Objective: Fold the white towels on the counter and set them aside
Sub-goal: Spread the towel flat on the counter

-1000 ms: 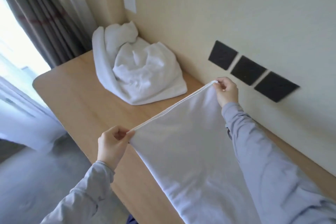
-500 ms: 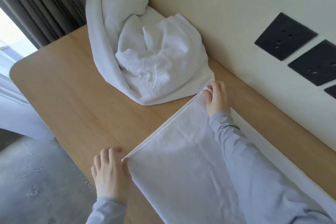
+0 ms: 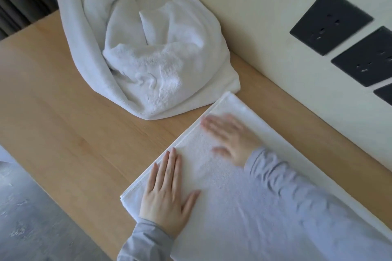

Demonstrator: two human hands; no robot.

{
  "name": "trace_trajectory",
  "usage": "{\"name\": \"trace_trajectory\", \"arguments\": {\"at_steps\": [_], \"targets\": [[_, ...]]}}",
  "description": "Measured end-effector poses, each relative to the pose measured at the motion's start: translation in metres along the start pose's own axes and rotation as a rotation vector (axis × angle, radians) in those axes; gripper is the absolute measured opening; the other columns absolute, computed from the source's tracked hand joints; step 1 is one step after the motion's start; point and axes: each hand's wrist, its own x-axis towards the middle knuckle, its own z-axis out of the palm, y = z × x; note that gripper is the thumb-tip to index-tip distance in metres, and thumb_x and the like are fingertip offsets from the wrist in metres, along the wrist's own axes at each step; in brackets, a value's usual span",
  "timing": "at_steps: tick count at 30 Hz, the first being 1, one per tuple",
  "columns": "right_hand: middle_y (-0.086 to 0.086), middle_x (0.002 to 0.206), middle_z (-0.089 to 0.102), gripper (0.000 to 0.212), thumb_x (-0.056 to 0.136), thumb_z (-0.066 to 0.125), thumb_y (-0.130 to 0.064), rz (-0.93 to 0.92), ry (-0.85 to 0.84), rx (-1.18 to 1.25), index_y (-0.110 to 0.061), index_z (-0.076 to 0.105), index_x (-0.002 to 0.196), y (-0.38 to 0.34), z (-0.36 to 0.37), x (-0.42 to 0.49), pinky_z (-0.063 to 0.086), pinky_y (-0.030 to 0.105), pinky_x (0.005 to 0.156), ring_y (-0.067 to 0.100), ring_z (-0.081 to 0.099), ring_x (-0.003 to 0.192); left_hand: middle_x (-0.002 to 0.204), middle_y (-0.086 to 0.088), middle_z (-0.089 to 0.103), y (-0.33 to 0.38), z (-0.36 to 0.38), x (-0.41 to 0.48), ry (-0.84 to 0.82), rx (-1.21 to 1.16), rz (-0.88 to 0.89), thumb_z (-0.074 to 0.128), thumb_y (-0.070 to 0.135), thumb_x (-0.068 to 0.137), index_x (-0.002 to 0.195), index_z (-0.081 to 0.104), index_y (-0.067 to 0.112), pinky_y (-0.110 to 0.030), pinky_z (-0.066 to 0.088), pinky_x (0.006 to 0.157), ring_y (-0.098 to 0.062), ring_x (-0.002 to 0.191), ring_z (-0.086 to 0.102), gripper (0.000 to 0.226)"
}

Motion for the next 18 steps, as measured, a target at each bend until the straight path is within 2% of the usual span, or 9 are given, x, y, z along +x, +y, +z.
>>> {"name": "trace_trajectory", "arguments": {"at_steps": [2,5,7,9,11,12,15,16,18], "targets": [[-0.003,0.157,0.015,0.06,0.096,0.022,-0.044,0.154,-0.028,-0.066,-0.018,0.015,0.149,0.024,-0.006,0.007,0.017,0.048,0.117,0.012,0.01,0.145,0.154,-0.014,0.022,0.0,0.001,0.001,-0.001,0.018,0.0,0.032,0.058,0.09,0.145,0.025,0.001,-0.043,0.012,0.117,-0.023,0.144,0.017,0.08],[-0.005,0.158,0.008,0.057,0.097,0.016,-0.04,0.217,-0.026,-0.125,-0.019,0.009,0.15,0.026,-0.006,0.007,0.006,0.041,0.119,0.009,0.004,0.145,0.155,-0.013,0.021,0.001,0.0,0.002,-0.009,0.047,-0.011,0.031,0.059,0.089,0.146,0.025,0.002,-0.044,0.012,0.117,-0.023,0.144,0.017,0.08],[0.0,0.158,0.008,0.057,0.098,0.023,-0.036,0.288,0.03,-0.083,-0.014,0.009,0.149,0.007,-0.009,0.007,0.005,0.044,0.119,0.015,0.004,0.146,0.155,-0.013,0.021,0.003,-0.001,0.002,-0.033,0.063,-0.023,0.028,0.06,0.089,0.146,0.025,0.003,-0.044,0.013,0.116,-0.024,0.144,0.019,0.08],[0.012,0.155,0.016,0.058,0.097,0.037,-0.028,0.344,0.151,0.083,-0.003,0.02,0.146,-0.029,-0.01,0.001,0.012,0.049,0.117,0.027,0.012,0.145,0.154,-0.014,0.022,0.004,-0.001,0.003,-0.041,0.07,-0.033,0.026,0.059,0.089,0.145,0.026,0.002,-0.044,0.015,0.116,-0.025,0.143,0.021,0.08],[0.018,0.151,0.026,0.055,0.096,0.039,-0.028,0.208,0.278,0.19,0.003,0.031,0.141,-0.083,0.0,-0.016,0.017,0.049,0.116,0.032,0.022,0.142,0.152,-0.016,0.024,0.005,-0.002,0.003,-0.036,0.075,-0.032,0.02,0.056,0.091,0.143,0.029,0.0,-0.045,0.016,0.115,-0.026,0.142,0.023,0.077],[0.017,0.15,0.028,0.054,0.097,0.036,-0.03,0.109,0.286,0.209,0.002,0.033,0.14,-0.111,0.008,-0.028,0.018,0.047,0.116,0.031,0.023,0.142,0.151,-0.017,0.026,0.005,-0.003,0.003,-0.032,0.08,-0.023,0.015,0.053,0.093,0.142,0.031,-0.001,-0.045,0.016,0.115,-0.027,0.141,0.024,0.075],[0.01,0.151,0.03,0.056,0.096,0.036,-0.036,-0.064,0.176,0.179,-0.005,0.032,0.142,-0.139,0.027,-0.07,0.026,0.046,0.113,0.023,0.023,0.143,0.151,-0.017,0.025,0.005,-0.002,0.002,-0.008,0.086,-0.005,0.018,0.049,0.092,0.142,0.031,-0.002,-0.044,0.017,0.114,-0.03,0.14,0.026,0.073],[0.009,0.15,0.033,0.056,0.095,0.036,-0.037,-0.052,0.158,0.144,-0.006,0.033,0.142,-0.125,0.03,-0.08,0.029,0.049,0.111,0.023,0.026,0.142,0.152,-0.017,0.025,0.004,-0.002,0.002,-0.009,0.093,-0.01,0.023,0.052,0.09,0.143,0.029,-0.001,-0.045,0.017,0.114,-0.03,0.14,0.026,0.075],[0.009,0.149,0.035,0.057,0.094,0.036,-0.038,0.102,0.124,0.108,-0.006,0.036,0.141,-0.079,0.029,-0.097,0.032,0.053,0.108,0.025,0.03,0.139,0.153,-0.016,0.022,0.004,-0.001,0.002,-0.017,0.11,-0.022,0.025,0.057,0.089,0.145,0.026,0.001,-0.044,0.015,0.115,-0.029,0.142,0.023,0.079]]}}
